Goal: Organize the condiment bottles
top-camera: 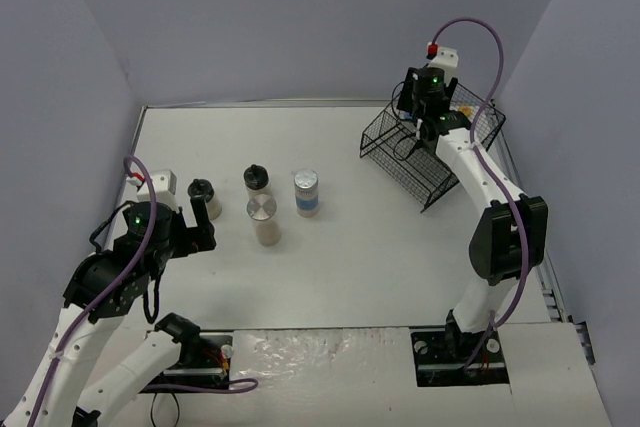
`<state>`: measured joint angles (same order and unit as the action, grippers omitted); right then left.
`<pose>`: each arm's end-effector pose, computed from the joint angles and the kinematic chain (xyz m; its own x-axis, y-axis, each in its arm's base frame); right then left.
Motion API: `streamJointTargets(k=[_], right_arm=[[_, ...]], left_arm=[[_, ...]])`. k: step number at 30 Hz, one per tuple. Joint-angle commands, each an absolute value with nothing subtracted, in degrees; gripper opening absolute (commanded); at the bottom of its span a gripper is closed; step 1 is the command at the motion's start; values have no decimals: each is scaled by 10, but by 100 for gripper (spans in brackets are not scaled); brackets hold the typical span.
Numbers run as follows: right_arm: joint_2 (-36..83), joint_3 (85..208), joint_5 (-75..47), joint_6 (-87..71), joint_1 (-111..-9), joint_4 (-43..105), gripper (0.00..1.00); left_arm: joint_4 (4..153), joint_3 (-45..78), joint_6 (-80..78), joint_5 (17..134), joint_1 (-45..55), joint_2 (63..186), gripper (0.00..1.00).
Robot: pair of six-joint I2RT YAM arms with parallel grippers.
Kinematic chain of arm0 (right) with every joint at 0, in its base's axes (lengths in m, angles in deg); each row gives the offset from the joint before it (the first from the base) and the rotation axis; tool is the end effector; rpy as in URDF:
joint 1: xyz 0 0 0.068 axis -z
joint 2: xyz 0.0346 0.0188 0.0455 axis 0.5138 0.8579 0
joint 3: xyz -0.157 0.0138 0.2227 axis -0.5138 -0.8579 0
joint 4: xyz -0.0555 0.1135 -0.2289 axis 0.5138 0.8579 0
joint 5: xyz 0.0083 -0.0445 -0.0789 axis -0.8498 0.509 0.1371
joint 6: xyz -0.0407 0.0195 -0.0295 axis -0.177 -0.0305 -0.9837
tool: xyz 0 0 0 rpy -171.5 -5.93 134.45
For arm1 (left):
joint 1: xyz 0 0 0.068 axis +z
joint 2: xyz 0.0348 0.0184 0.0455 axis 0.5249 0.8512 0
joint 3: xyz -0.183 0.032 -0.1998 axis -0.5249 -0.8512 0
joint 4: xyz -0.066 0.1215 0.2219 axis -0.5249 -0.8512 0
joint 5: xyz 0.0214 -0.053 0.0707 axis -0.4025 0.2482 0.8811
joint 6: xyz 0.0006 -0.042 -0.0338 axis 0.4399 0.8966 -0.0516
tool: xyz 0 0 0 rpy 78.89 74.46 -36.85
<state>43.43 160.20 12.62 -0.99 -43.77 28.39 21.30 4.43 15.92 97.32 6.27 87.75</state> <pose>0.4203 0.0838 0.3635 -0.1307 0.1988 -0.9713 0.1437 0.9731 0.1799 0.1032 -0.0397 0.3627 -0.5562 -0.2533 -0.7915 -0.0308 0.9580 -0.2850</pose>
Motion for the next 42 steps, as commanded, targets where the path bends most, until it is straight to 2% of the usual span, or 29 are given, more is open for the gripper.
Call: streamJointTargets(k=[1, 7, 10, 13, 21, 24, 31, 34, 39, 42], right_arm=[[427, 1604, 147, 8, -427, 212, 0], [453, 1587, 150, 24, -422, 220, 1], [469, 1580, 145, 32, -421, 222, 9], [481, 1581, 141, 35, -419, 224, 21], [480, 1587, 119, 40, -417, 230, 69], [469, 1587, 105, 36, -417, 232, 77], [449, 1600, 65, 15, -417, 246, 84], [413, 1594, 26, -5, -425, 250, 87], [316, 1564, -37, -58, -458, 253, 98], [282, 1537, -78, -88, -491, 258, 100]], left_arm=[[233, 62, 163, 984, 62, 893, 97], [231, 63, 167, 985, 62, 895, 97], [227, 62, 172, 984, 62, 894, 97], [225, 59, 176, 985, 62, 892, 97], [226, 53, 185, 983, 62, 892, 97], [229, 50, 187, 981, 62, 893, 97], [237, 46, 187, 977, 62, 897, 97], [235, 50, 186, 975, 63, 899, 97], [232, 51, 184, 977, 62, 896, 97], [234, 48, 182, 977, 62, 896, 97]])
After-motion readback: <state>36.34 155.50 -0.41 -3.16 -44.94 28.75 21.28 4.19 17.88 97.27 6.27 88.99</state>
